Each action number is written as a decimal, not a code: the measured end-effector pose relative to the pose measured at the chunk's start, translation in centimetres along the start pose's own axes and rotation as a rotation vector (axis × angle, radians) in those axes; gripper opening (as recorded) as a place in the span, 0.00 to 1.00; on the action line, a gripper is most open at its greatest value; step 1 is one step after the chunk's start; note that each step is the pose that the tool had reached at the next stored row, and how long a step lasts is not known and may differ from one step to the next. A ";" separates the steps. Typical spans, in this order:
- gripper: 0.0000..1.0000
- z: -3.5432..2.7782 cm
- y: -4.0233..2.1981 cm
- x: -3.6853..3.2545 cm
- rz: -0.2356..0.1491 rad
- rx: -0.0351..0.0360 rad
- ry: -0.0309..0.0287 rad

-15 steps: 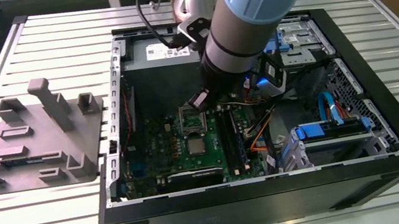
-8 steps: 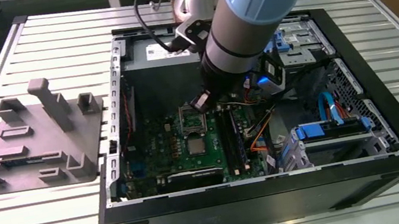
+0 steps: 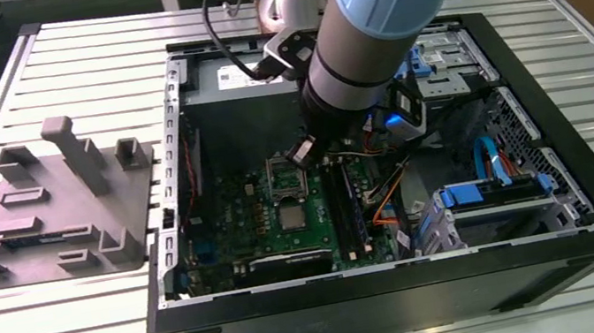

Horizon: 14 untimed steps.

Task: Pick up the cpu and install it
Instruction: 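Close the cpu cover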

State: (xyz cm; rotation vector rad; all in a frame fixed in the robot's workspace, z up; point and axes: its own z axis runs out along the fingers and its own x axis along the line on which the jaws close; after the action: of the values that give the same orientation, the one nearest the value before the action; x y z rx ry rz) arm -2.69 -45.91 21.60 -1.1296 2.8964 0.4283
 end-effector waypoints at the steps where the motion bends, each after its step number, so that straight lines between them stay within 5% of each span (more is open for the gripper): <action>1: 0.10 0.04 -0.02 -0.01 0.000 -0.0005 -0.0021; 6: 0.10 0.06 -0.03 -0.02 -0.005 -0.0191 -0.0286; 14: 0.10 0.35 -0.09 -0.01 -0.045 -0.0030 -0.0438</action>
State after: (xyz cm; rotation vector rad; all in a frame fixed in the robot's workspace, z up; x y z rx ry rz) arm -2.65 -45.87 21.24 -1.1674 2.8284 0.4505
